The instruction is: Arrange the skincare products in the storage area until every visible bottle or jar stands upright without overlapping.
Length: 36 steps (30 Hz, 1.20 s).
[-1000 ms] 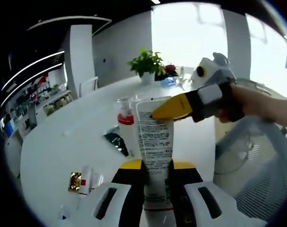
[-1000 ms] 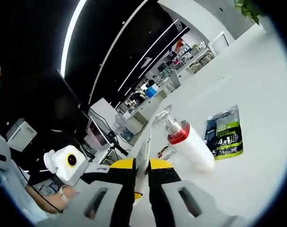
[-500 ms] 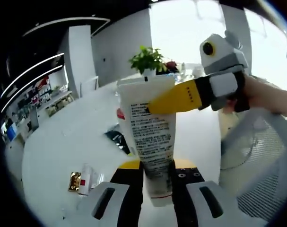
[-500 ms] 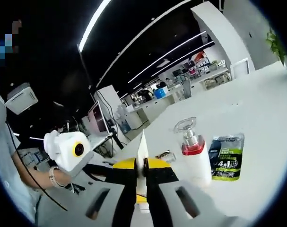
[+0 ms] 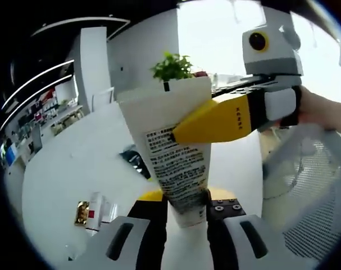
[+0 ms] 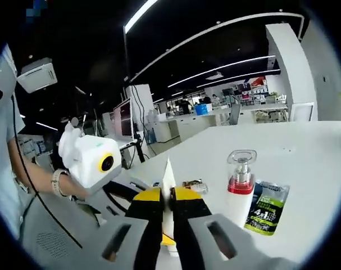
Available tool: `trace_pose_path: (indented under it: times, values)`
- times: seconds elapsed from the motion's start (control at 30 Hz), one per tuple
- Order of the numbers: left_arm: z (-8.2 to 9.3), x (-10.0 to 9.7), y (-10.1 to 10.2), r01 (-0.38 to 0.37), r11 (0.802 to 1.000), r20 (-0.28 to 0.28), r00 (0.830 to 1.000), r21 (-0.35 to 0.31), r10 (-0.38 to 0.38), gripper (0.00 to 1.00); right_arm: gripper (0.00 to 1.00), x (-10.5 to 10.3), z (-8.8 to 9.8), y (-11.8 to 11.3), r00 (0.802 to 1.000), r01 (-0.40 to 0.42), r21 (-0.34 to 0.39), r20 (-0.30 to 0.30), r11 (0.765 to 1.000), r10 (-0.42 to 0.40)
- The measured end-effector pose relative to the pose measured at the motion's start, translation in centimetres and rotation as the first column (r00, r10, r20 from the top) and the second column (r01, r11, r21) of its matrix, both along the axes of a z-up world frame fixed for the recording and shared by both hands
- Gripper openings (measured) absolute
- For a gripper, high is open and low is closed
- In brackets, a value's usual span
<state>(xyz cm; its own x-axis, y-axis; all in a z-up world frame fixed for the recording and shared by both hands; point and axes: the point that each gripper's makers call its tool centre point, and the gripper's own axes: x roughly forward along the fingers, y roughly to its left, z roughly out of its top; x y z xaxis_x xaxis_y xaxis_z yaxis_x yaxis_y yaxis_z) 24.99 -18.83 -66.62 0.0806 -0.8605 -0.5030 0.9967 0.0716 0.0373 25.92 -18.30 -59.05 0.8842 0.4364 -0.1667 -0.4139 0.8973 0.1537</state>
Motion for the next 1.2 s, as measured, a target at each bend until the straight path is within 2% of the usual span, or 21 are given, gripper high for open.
trace_pose_path:
  times: [0.23, 0.47, 0.63, 0.77, 0.93, 1.03, 1.13, 1.2]
  values:
    - [0.0, -0.1, 0.0, 0.031, 1.0, 0.036, 0.999, 0.0, -0.031, 0.25, 0.02, 0.0, 0.0, -0.1, 1.0, 0.01, -0.047, 0.015, 0.999, -0.009]
    - [-0.1, 0.0, 1.2, 0.01, 0.998, 0.065, 0.998, 0.056, -0.014, 0.28, 0.03, 0.0, 0.0, 0.6, 1.0, -0.015, -0.071, 0.023, 0.997, 0.016]
    - [0.5, -0.2, 1.8, -0.006, 0.998, 0.066, 0.998, 0.066, 0.002, 0.27, 0.05, -0.2, 0.1, 1.2, 0.999, -0.032, -0.106, 0.031, 0.994, 0.035]
    - [1.0, -0.5, 2.4, -0.025, 0.998, 0.076, 0.997, 0.062, 0.021, 0.26, 0.06, -0.5, 0.0, 1.3, 0.999, -0.035, -0.121, 0.032, 0.992, 0.039]
    - [2.4, -0.4, 3.4, -0.066, 0.998, 0.093, 0.994, 0.023, 0.063, 0.21, 0.06, -0.8, 0.0, 1.1, 0.999, -0.023, -0.135, 0.031, 0.991, 0.027]
    - [2.9, -0.8, 3.6, -0.07, 0.997, 0.069, 0.995, 0.014, 0.069, 0.21, 0.07, -0.7, 0.0, 1.2, 0.999, -0.02, -0.14, 0.035, 0.99, 0.025]
    - [3.1, -1.2, 3.9, -0.078, 0.997, 0.084, 0.994, 0.02, 0.076, 0.2, 0.08, -0.7, 0.1, 1.2, 0.999, -0.017, -0.16, 0.044, 0.987, 0.025]
    - [3.3, -1.3, 3.9, -0.083, 0.996, 0.075, 0.994, 0.011, 0.082, 0.19, 0.08, -0.8, 0.1, 1.1, 0.999, -0.02, -0.144, 0.041, 0.989, 0.026]
